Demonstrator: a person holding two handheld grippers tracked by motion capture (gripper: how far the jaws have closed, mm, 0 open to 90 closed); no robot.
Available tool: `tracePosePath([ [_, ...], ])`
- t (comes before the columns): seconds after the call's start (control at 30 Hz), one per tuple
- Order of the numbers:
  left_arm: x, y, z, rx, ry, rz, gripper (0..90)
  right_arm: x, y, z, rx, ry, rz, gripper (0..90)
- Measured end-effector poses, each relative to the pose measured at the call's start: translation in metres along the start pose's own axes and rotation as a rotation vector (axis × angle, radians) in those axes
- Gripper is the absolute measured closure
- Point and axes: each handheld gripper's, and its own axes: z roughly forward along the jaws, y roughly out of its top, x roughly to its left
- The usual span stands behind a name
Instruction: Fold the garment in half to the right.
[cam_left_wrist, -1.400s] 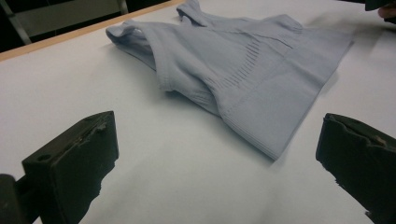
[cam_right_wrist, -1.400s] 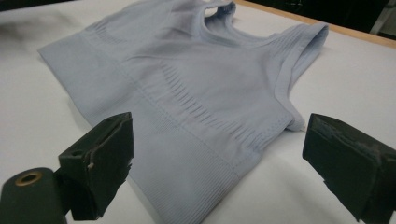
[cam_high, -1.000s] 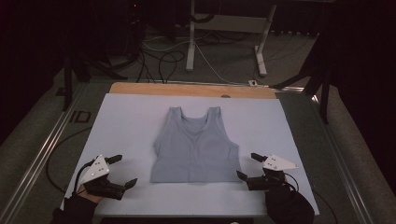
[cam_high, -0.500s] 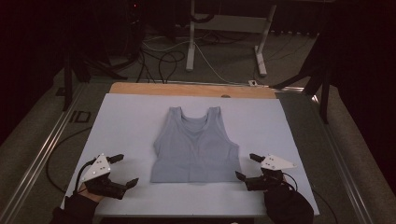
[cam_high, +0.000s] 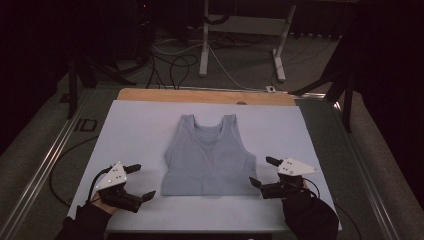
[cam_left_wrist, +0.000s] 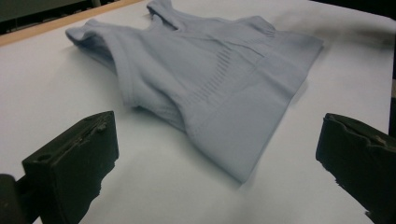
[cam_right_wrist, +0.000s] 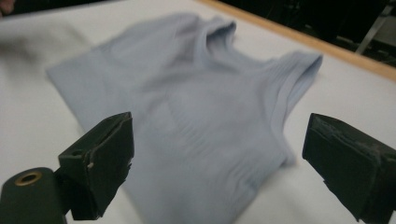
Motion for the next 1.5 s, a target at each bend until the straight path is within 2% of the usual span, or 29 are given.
tracePosePath([
  [0.1, -0.001, 0.006, 0.000, 0.000, -0.005, 0.003, 0.2, -0.002, 0.013, -0.001, -0.012, -0.007, -0.028, 9.1],
  [0.23, -0.001, 0.014, 0.000, 0.006, -0.002, 0.012, 0.2, -0.006, 0.028, 0.000, -0.026, -0.005, -0.039, 9.1],
  [0.37, -0.002, 0.021, -0.002, 0.021, -0.006, 0.026, 0.2, -0.010, 0.042, 0.006, -0.037, -0.003, -0.049, 9.2],
  [0.47, -0.001, 0.027, -0.003, 0.021, -0.001, 0.021, 0.2, -0.013, 0.053, 0.012, -0.041, -0.004, -0.067, 9.2],
  [0.53, 0.000, 0.030, -0.004, 0.009, -0.003, 0.008, 0.2, -0.015, 0.060, 0.017, -0.045, -0.001, -0.072, 9.2],
  [0.67, -0.001, 0.034, -0.005, 0.005, 0.007, 0.016, 0.2, -0.016, 0.074, 0.028, -0.053, 0.011, -0.095, 9.2],
  [0.87, -0.003, 0.041, -0.007, 0.005, -0.001, 0.028, 0.2, -0.014, 0.092, 0.045, -0.069, 0.042, -0.121, 9.2],
  [0.93, -0.004, 0.044, -0.007, 0.011, 0.011, 0.033, 0.2, -0.014, 0.097, 0.053, -0.070, 0.051, -0.114, 9.2],
  [1.13, -0.005, 0.050, -0.004, 0.030, 0.044, 0.028, 0.2, -0.013, 0.110, 0.074, -0.064, 0.077, -0.137, 9.2],
  [1.3, -0.008, 0.051, 0.000, 0.032, 0.029, 0.032, 0.2, -0.014, 0.120, 0.092, -0.071, 0.089, -0.134, 9.2],
  [1.5, -0.011, 0.051, 0.008, 0.041, 0.028, 0.024, 0.2, -0.012, 0.131, 0.114, -0.053, 0.104, -0.158, 9.2],
])
